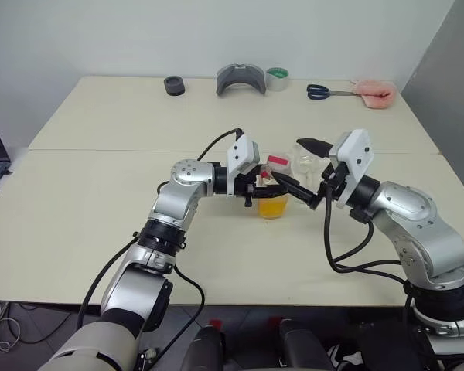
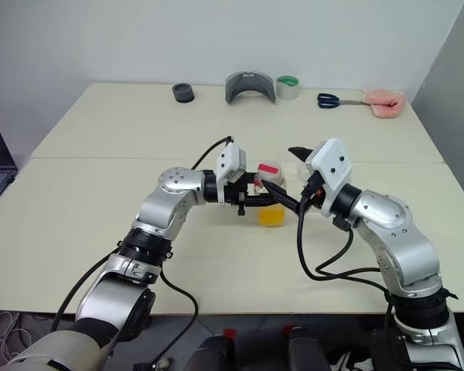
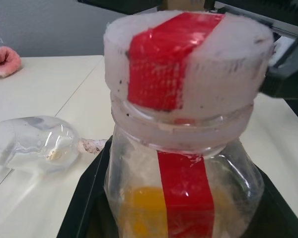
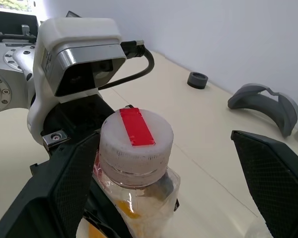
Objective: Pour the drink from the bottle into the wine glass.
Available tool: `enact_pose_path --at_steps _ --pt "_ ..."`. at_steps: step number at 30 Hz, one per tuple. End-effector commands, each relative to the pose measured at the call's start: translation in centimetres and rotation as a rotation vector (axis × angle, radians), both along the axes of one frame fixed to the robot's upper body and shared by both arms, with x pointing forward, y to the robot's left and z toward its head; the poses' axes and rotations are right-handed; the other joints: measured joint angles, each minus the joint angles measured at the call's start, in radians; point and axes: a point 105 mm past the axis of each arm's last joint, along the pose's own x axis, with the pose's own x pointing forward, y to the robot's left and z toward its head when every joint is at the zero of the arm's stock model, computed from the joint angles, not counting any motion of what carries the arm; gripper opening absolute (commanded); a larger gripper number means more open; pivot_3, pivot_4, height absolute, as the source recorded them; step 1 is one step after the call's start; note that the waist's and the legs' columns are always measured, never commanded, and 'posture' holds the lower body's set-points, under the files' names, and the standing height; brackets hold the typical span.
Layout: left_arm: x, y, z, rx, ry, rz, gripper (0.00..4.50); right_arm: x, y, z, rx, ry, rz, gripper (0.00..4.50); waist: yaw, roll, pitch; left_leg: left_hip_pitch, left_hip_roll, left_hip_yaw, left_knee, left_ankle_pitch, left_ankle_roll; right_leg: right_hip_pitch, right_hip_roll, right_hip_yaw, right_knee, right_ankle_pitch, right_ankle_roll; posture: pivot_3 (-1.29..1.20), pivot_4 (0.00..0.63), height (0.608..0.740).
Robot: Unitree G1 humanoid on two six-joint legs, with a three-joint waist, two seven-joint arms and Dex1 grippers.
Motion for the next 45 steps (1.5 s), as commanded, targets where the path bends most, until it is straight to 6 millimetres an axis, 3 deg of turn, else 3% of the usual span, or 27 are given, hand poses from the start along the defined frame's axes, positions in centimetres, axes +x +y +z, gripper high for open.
enact_pose_path --at_steps 1,45 --pt "-0.17 -0.07 1.48 -0.036 -0.046 -0.018 1.82 -0.46 -0.60 1.31 0.014 -0.052 -0.016 4.50 0.000 0.000 0.000 0.000 0.000 0.000 0.000 0.000 0.000 0.000 0.000 0.000 0.000 0.000 0.000 0.00 0.150 0.740" --pt "-0.24 -0.02 1.33 -0.028 -0.050 -0.021 1.82 -0.52 -1.39 1.18 0.012 -0.040 -0.029 4.50 0.000 0.000 0.000 0.000 0.000 0.000 0.000 0.000 0.000 0.000 0.000 0.000 0.000 0.000 0.000 0.00 0.150 0.740"
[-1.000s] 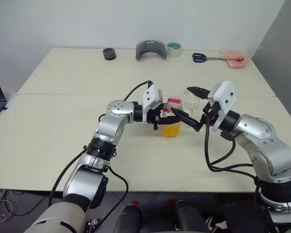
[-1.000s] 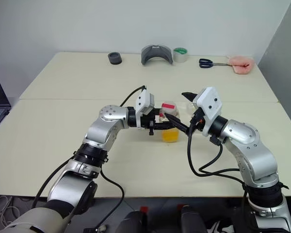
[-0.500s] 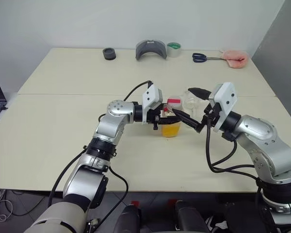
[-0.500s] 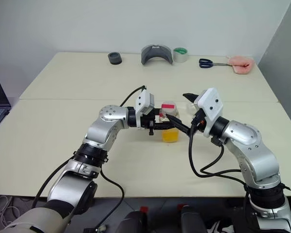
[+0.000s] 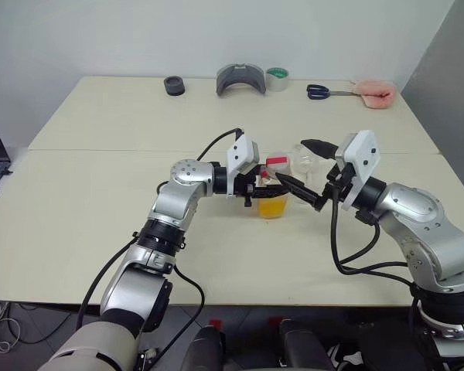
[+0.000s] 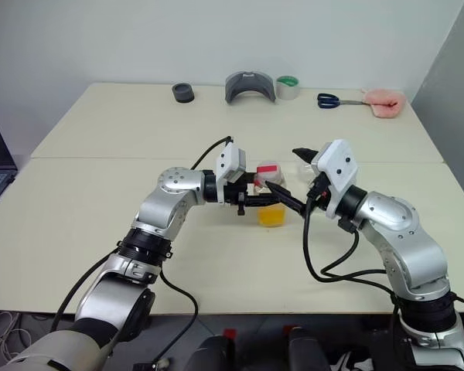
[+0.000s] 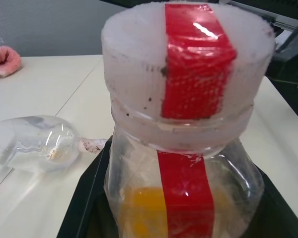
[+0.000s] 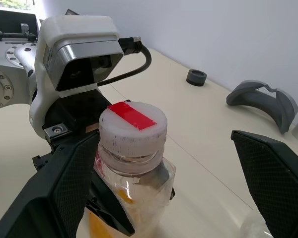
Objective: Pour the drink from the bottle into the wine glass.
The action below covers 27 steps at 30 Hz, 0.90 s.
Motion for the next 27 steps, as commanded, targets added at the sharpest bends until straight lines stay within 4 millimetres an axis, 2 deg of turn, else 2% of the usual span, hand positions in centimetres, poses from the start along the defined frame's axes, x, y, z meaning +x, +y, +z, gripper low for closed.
enact_pose_path --at_steps 1,27 --pt "-0.27 -0.09 1.33 -0.030 -0.050 -0.023 1.82 -0.21 -0.78 1.19 0.010 -0.050 -0.028 4.50 0.000 0.000 0.000 0.000 0.000 0.000 0.000 0.000 0.000 0.000 0.000 0.000 0.000 0.000 0.000 0.00 0.150 0.740" --pt "-0.30 -0.01 1.29 -0.031 -0.052 -0.017 1.82 -0.67 -0.27 1.19 0.010 -0.038 0.017 4.50 0.000 0.000 0.000 0.000 0.000 0.000 0.000 0.000 0.000 0.000 0.000 0.000 0.000 0.000 0.000 0.00 0.150 0.740"
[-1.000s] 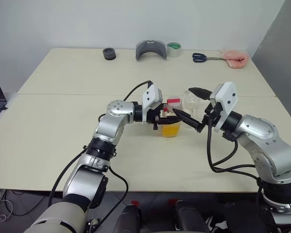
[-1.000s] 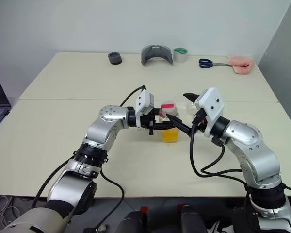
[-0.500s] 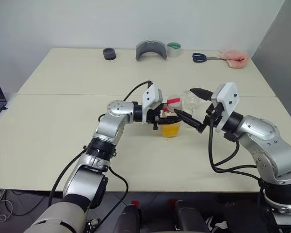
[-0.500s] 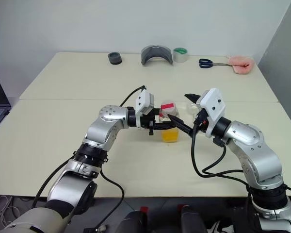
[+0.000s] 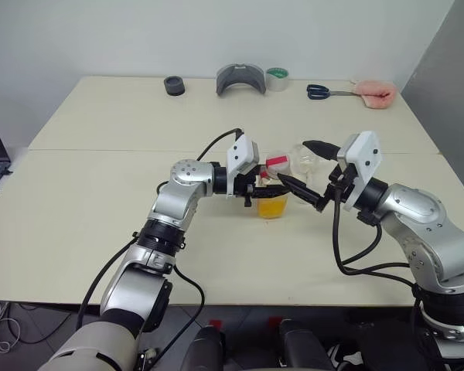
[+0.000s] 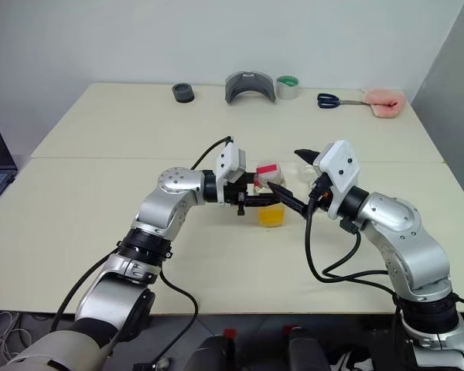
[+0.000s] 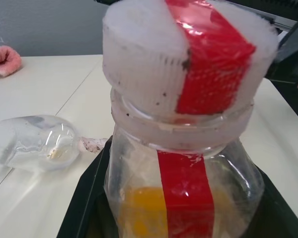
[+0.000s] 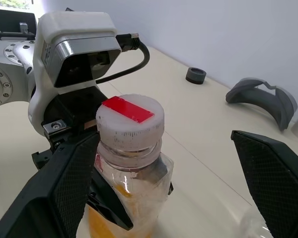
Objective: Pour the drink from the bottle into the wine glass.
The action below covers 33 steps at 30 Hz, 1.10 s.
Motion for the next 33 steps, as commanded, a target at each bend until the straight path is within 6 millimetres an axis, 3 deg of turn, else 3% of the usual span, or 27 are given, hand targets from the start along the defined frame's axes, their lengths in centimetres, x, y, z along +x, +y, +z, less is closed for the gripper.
enact_pose_path --at_steps 1,17,33 --pt "-0.3 0.0 1.3 -0.032 -0.052 -0.017 1.82 -0.7 0.0 1.4 0.009 -0.047 0.023 4.50 0.000 0.000 0.000 0.000 0.000 0.000 0.000 0.000 0.000 0.000 0.000 0.000 0.000 0.000 0.000 0.00 0.150 0.740" --pt "-0.4 -0.3 2.0 -0.087 0.012 -0.028 1.82 -1.6 0.4 2.0 0.058 0.017 0.097 4.50 0.000 0.000 0.000 0.000 0.000 0.000 0.000 0.000 0.000 0.000 0.000 0.000 0.000 0.000 0.000 0.00 0.150 0.740" --pt "-0.7 -0.1 1.5 -0.034 -0.012 -0.060 1.82 -0.7 1.5 1.8 -0.029 0.096 0.153 4.50 0.000 0.000 0.000 0.000 0.000 0.000 0.000 0.000 0.000 0.000 0.000 0.000 0.000 0.000 0.000 0.00 0.150 0.740"
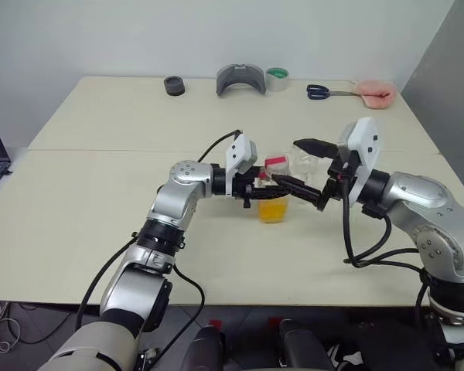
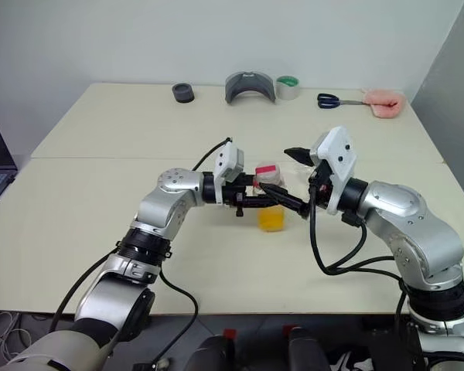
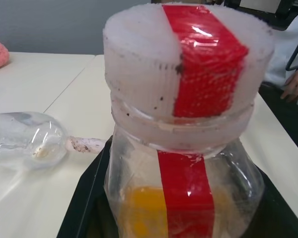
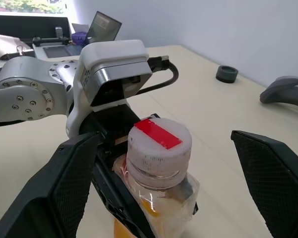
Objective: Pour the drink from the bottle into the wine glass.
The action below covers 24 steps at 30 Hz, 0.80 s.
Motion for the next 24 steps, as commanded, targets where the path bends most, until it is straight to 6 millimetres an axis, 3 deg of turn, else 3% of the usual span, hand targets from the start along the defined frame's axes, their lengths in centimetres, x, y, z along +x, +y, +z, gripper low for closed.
enact_pose_path --at_steps 1,21,24 --pt "-0.3 -0.2 1.5 -0.017 -0.072 -0.024 1.82 -0.1 0.4 0.7 -0.013 -0.014 0.036 4.50 0.000 0.000 0.000 0.000 0.000 0.000 0.000 0.000 0.000 0.000 0.000 0.000 0.000 0.000 0.000 0.00 0.150 0.740" --pt "-0.7 -0.2 1.0 0.005 -0.090 -0.030 1.82 1.2 1.3 0.4 -0.025 0.021 0.071 4.50 0.000 0.000 0.000 0.000 0.000 0.000 0.000 0.000 0.000 0.000 0.000 0.000 0.000 0.000 0.000 0.00 0.150 0.740" --pt "-0.7 -0.2 1.0 0.007 -0.093 -0.031 1.82 1.3 1.4 0.5 -0.019 0.015 0.070 3.88 0.000 0.000 0.000 0.000 0.000 0.000 0.000 0.000 0.000 0.000 0.000 0.000 0.000 0.000 0.000 0.00 0.150 0.740"
